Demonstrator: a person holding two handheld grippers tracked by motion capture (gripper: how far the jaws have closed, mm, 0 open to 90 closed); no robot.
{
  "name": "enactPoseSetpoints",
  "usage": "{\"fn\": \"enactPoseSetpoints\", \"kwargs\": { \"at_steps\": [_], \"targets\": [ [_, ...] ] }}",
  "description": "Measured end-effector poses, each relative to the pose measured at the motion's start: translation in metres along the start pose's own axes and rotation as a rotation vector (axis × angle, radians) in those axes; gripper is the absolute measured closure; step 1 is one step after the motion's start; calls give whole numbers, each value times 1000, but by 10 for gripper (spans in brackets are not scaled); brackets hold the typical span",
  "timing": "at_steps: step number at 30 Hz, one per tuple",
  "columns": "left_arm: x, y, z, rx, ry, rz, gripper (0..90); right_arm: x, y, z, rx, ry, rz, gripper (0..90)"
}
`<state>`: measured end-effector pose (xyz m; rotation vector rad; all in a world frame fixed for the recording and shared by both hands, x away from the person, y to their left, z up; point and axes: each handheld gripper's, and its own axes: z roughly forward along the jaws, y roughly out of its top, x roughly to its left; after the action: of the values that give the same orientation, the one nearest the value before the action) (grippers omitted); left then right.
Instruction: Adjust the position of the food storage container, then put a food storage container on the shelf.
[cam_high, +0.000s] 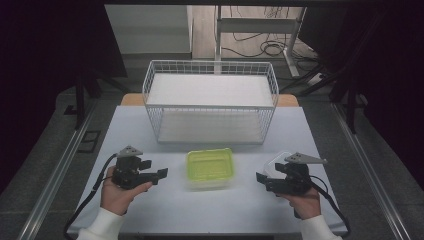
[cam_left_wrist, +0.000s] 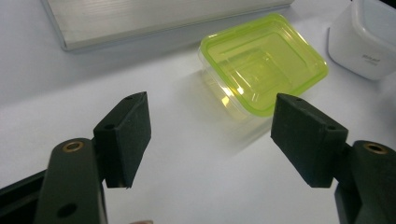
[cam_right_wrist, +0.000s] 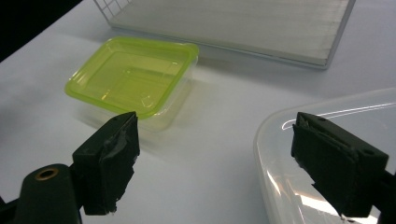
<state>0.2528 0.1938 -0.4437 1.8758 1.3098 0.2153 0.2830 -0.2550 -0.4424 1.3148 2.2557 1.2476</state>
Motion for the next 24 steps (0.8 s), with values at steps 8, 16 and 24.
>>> {"fn": "enactPoseSetpoints", "kwargs": {
  "at_steps": [8,16,24],
  "targets": [
    [-1,-5,-6,-6,-36,-32,252,0,3,-12,-20,-13,-1,156],
    [-2,-3,-8,-28,-74,-43,291,17,17,-28,-26,-18,-53,180],
    [-8,2,1,-34,-137,-75,339,43,20,-4,23,77,-70,257]
  ]
}}
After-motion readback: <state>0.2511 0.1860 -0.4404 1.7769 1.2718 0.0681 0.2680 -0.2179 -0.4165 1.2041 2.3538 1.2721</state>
